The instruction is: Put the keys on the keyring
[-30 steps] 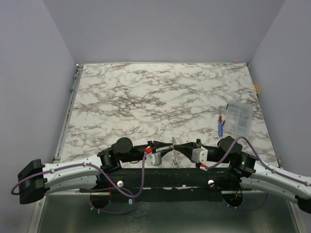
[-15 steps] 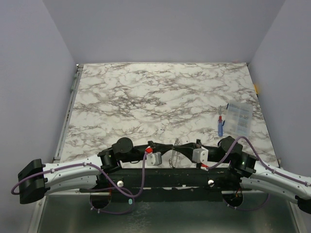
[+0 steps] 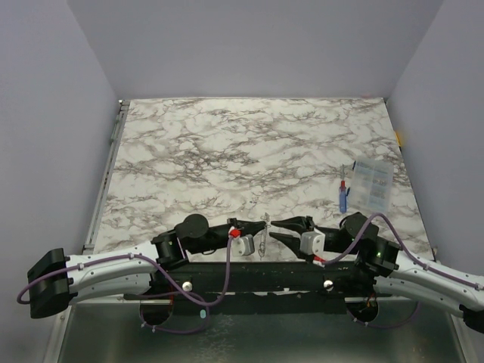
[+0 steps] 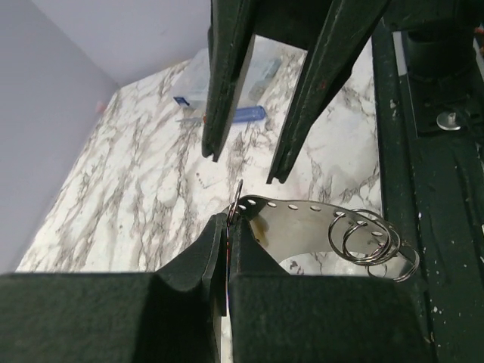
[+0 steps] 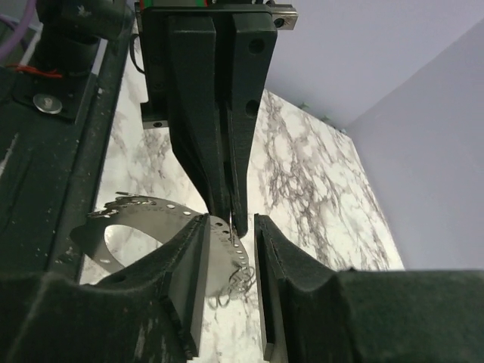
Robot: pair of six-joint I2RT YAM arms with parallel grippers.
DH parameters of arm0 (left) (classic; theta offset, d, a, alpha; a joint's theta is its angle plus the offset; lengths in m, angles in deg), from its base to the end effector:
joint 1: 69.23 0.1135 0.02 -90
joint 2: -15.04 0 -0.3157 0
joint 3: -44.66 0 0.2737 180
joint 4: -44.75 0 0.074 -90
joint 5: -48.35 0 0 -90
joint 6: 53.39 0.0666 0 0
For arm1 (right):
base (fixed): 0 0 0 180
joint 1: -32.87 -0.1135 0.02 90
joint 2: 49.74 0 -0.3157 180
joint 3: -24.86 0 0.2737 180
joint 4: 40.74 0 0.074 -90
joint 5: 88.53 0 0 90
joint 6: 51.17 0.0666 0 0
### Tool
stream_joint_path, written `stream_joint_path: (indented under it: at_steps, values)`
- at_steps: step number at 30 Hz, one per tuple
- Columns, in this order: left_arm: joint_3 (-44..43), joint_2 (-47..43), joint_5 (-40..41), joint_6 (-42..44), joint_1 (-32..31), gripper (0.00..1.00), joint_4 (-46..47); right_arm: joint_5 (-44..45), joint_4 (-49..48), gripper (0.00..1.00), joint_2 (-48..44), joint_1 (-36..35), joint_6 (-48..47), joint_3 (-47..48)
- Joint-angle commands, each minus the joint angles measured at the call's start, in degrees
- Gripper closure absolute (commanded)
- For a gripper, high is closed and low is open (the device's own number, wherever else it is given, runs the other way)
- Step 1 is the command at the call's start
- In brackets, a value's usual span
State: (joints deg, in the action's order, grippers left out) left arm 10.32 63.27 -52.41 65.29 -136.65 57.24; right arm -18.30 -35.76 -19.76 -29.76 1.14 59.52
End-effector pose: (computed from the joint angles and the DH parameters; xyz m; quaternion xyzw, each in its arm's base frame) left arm 0.0710 -0.2031 0.2798 0.5737 0.4276 -0.2939 0.6337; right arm 0.0517 0.1489 0.2929 -0.6138 0.3545 0.2689 0.6521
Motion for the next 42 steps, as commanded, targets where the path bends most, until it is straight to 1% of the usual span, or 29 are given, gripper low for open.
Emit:
stream_joint_path:
  at_steps: [1,4,8,15,19,23,28,33,42]
  values:
    - [-2.0,1.13,4.55,1.71,0.19,1.0,-3.37,3.56,2.68,0.61,2.03,-0.39,-1.89,1.7]
    - [-3.05,2.54,5.73,1.94,0.24,1.0,-5.16,4.8,5.17,0.57,4.24,-0.39,-2.56,2.46]
    - [-3.82,3.37,6.31,2.47,0.18,1.0,-6.5,6.06,6.11,0.56,6.52,-0.39,-3.59,3.02]
    - [-6.41,6.16,7.22,2.57,0.18,1.0,-11.62,9.13,7.28,0.57,10.07,-0.39,-5.24,5.02]
    - [-6.87,7.01,7.83,1.72,0.18,1.0,-12.57,9.14,7.18,0.6,12.89,-0.39,-5.76,6.45]
    - [-7.07,7.08,8.51,1.38,0.18,1.0,-13.22,9.11,6.81,0.64,15.65,-0.39,-6.28,7.32]
    - [-7.05,6.58,8.57,1.25,0.2,1.0,-13.71,9.74,6.63,0.73,17.39,-0.39,-6.64,7.62]
    - [-7.16,6.51,8.61,1.27,0.26,1.0,-13.92,10.72,7.24,0.73,18.05,-0.39,-7.3,7.41]
    - [-7.76,6.4,6.58,-0.47,0.19,1.0,-14.0,10.94,5.27,0.75,19.43,-0.39,-7.31,6.75]
